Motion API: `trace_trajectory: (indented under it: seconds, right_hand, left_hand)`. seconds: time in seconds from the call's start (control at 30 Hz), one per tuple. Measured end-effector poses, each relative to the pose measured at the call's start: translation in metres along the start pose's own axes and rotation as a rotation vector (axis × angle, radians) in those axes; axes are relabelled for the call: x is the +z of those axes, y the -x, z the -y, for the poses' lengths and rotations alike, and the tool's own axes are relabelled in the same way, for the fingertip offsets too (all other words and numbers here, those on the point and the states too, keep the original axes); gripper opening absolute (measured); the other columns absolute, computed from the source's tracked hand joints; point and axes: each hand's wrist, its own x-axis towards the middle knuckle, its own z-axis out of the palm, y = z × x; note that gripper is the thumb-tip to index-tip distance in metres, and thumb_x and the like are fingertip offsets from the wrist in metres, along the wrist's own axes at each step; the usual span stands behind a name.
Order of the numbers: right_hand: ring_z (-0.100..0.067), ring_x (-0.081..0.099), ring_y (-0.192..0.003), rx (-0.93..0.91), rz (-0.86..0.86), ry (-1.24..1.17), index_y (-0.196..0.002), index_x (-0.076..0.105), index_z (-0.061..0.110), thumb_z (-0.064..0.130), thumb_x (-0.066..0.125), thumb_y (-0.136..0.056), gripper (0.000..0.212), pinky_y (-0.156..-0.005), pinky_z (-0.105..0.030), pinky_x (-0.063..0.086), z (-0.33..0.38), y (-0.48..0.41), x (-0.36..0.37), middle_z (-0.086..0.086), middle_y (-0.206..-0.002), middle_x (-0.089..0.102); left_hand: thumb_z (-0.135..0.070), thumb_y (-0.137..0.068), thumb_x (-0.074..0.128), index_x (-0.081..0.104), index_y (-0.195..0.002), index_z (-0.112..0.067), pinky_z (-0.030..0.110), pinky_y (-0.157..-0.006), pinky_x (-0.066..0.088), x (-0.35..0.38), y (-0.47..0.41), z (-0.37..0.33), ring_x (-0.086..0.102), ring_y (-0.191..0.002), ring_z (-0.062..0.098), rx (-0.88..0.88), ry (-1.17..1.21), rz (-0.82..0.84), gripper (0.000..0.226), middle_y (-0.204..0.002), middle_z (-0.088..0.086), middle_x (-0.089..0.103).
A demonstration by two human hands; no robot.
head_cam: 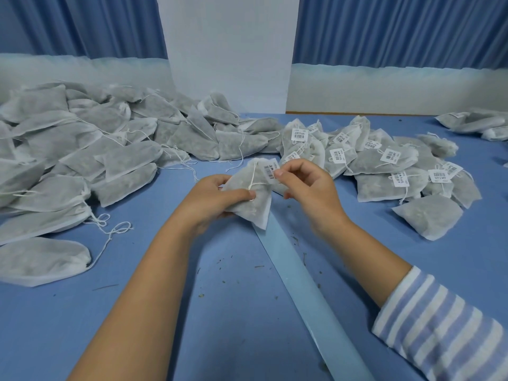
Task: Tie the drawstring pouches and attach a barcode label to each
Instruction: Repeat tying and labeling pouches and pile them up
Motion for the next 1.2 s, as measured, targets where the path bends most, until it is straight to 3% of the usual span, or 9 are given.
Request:
trace_trajectory:
  seconds: [0.2,0.4,0.57,0.63,0.73,0.83,0.97,1.1,1.2]
  right_hand:
    - [0.000,0.052,-0.057,0.090,0.092,0.027,-0.076,0.063,0.016,0.008,0.064,-0.091,0.017,-0.056,-0.016,0.043,0.002,0.000,0.001,0.017,-0.065,0.063]
    - [-0.004,0.055,-0.071,0.190,0.109,0.026,-0.070,0.067,0.022,0.013,0.065,-0.089,0.021,-0.063,-0.025,0.040,0.001,-0.005,-0.003,0.012,-0.074,0.067]
    - [-0.003,0.055,-0.071,0.208,0.155,0.085,-0.070,0.070,0.024,0.014,0.066,-0.089,0.022,-0.061,-0.021,0.041,0.002,-0.006,-0.005,0.006,-0.080,0.071]
    - [-0.003,0.055,-0.075,0.190,0.171,0.122,-0.070,0.070,0.023,0.012,0.067,-0.088,0.021,-0.059,-0.015,0.040,0.002,-0.005,-0.006,-0.003,-0.086,0.073]
    - [0.002,0.057,-0.067,0.117,0.161,0.187,-0.073,0.068,0.018,0.009,0.071,-0.086,0.016,-0.060,-0.008,0.041,0.001,-0.003,-0.005,0.011,-0.072,0.070]
    - [-0.006,0.053,-0.068,0.007,0.129,0.313,-0.075,0.067,0.017,0.008,0.076,-0.081,0.015,-0.066,-0.009,0.042,-0.004,-0.003,-0.004,0.003,-0.080,0.065]
    - [-0.004,0.049,-0.070,-0.087,0.089,0.412,-0.073,0.065,0.026,0.015,0.081,-0.077,0.020,-0.069,-0.009,0.039,-0.010,-0.002,-0.002,0.003,-0.089,0.058]
    - [0.003,0.050,-0.074,-0.164,0.075,0.467,-0.098,0.064,0.031,0.020,0.082,-0.076,0.030,-0.071,-0.008,0.039,-0.015,-0.001,-0.002,0.010,-0.098,0.053]
    - [0.002,0.052,-0.072,-0.016,0.019,0.374,-0.119,0.056,0.033,0.029,0.082,-0.076,0.051,-0.069,-0.008,0.043,-0.015,-0.003,-0.002,0.006,-0.105,0.053]
  left_hand:
    - [-0.010,-0.079,0.079,0.069,-0.113,-0.015,0.030,-0.082,0.059,0.002,0.003,-0.001,0.073,-0.095,0.019,0.025,-0.036,0.116,0.036,-0.104,0.009,0.076]
    - [-0.003,-0.081,0.076,0.070,-0.113,-0.012,0.021,-0.072,0.056,0.003,0.005,-0.003,0.073,-0.090,0.014,0.043,-0.038,0.183,0.034,-0.104,0.008,0.076]
    - [-0.001,-0.082,0.075,0.071,-0.112,-0.013,0.020,-0.071,0.056,0.002,0.006,-0.003,0.072,-0.088,0.012,0.050,-0.047,0.206,0.033,-0.101,0.005,0.076]
    - [-0.001,-0.082,0.075,0.071,-0.113,-0.013,0.022,-0.073,0.057,0.003,0.006,-0.003,0.072,-0.089,0.012,0.058,-0.051,0.214,0.034,-0.103,0.006,0.076]
    - [-0.003,-0.081,0.075,0.071,-0.112,-0.015,0.023,-0.074,0.058,0.003,0.007,-0.005,0.072,-0.089,0.012,0.074,-0.071,0.207,0.033,-0.103,0.005,0.076]
    - [-0.003,-0.081,0.076,0.071,-0.111,-0.015,0.024,-0.074,0.058,0.004,0.008,-0.005,0.072,-0.089,0.013,0.083,-0.062,0.221,0.033,-0.103,0.005,0.076]
    - [-0.029,-0.080,0.081,0.071,-0.104,-0.017,0.027,-0.074,0.059,0.010,0.009,-0.007,0.072,-0.084,0.012,0.041,-0.051,0.171,0.029,-0.093,0.002,0.076]
    - [-0.036,-0.090,0.068,0.067,-0.093,-0.018,0.032,-0.075,0.052,0.017,0.002,-0.004,0.064,-0.076,0.015,0.004,-0.021,-0.052,0.019,-0.084,0.000,0.069]
    - [-0.032,-0.093,0.066,0.066,-0.088,-0.019,0.033,-0.076,0.050,0.018,0.002,-0.004,0.062,-0.080,0.018,0.000,0.047,-0.068,0.014,-0.086,0.002,0.068]
